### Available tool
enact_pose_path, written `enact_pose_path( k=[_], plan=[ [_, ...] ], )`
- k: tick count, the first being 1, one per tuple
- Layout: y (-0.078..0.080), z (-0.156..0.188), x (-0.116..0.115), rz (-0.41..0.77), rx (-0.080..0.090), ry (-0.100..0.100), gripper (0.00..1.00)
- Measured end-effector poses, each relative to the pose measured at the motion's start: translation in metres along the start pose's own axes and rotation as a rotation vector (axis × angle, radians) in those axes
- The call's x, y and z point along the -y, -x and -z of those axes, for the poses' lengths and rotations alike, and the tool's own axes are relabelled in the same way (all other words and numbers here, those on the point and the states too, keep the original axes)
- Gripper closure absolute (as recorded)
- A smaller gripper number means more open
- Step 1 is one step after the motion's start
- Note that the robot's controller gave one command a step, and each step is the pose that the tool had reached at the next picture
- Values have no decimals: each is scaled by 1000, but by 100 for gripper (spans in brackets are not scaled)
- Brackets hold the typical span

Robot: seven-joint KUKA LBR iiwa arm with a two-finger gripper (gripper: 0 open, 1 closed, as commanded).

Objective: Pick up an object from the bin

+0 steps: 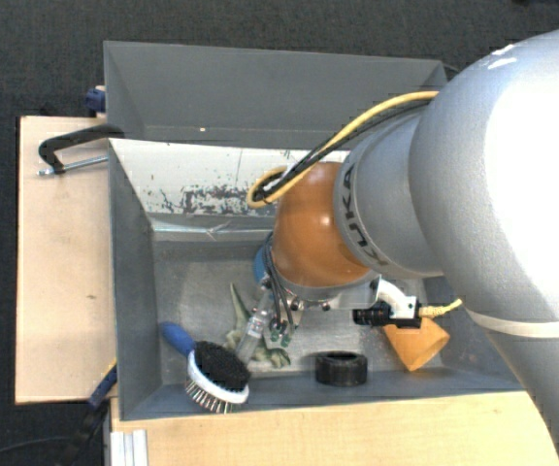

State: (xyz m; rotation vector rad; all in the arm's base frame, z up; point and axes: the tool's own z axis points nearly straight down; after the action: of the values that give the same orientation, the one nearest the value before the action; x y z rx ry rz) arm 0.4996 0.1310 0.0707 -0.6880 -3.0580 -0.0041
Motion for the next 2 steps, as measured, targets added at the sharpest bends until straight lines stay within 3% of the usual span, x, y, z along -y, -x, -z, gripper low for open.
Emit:
enact_pose_path(
  k=[1, 2],
  plan=[
    [0, 1, 18, -167, 5, 3, 0],
    [0, 1, 18, -167, 7, 4, 100]
  ],
)
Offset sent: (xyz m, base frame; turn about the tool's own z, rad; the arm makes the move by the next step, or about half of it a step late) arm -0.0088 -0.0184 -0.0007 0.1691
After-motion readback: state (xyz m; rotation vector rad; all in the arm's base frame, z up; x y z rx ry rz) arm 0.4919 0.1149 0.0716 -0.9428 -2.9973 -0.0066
